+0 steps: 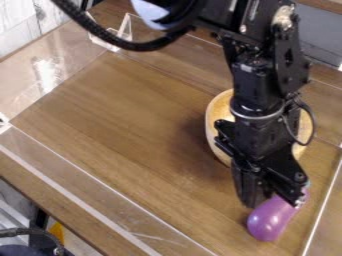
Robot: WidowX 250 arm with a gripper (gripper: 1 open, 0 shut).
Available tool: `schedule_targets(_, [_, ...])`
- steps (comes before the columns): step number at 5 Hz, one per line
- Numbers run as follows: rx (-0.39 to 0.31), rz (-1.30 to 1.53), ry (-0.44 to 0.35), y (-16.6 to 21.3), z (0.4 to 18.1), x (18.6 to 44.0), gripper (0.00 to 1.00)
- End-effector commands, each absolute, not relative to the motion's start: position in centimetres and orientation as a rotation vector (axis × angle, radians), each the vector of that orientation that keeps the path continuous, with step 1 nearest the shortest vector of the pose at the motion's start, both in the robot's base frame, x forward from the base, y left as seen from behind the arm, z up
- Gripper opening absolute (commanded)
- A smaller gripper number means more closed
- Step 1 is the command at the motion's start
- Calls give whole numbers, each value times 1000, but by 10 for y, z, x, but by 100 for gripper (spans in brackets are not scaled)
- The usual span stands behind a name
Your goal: Put the purple eggplant in the brown bowl
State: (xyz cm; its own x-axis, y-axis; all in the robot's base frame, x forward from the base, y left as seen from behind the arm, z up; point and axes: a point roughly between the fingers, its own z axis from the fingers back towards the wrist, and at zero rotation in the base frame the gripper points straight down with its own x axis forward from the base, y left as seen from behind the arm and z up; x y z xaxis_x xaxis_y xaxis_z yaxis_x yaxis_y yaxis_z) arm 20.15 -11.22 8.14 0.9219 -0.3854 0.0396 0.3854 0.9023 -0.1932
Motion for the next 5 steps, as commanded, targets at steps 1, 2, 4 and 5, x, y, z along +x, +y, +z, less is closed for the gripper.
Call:
schedule_targets(1, [-195,-380,-50,-107,97,210,0])
schedule_targets(2, [-184,-372,-50,-103,101,211,0])
schedule_targets(4, [-166,-360,-48,-95,103,214,0])
schedule_targets(5, [-161,-356,-43,-94,103,214,0])
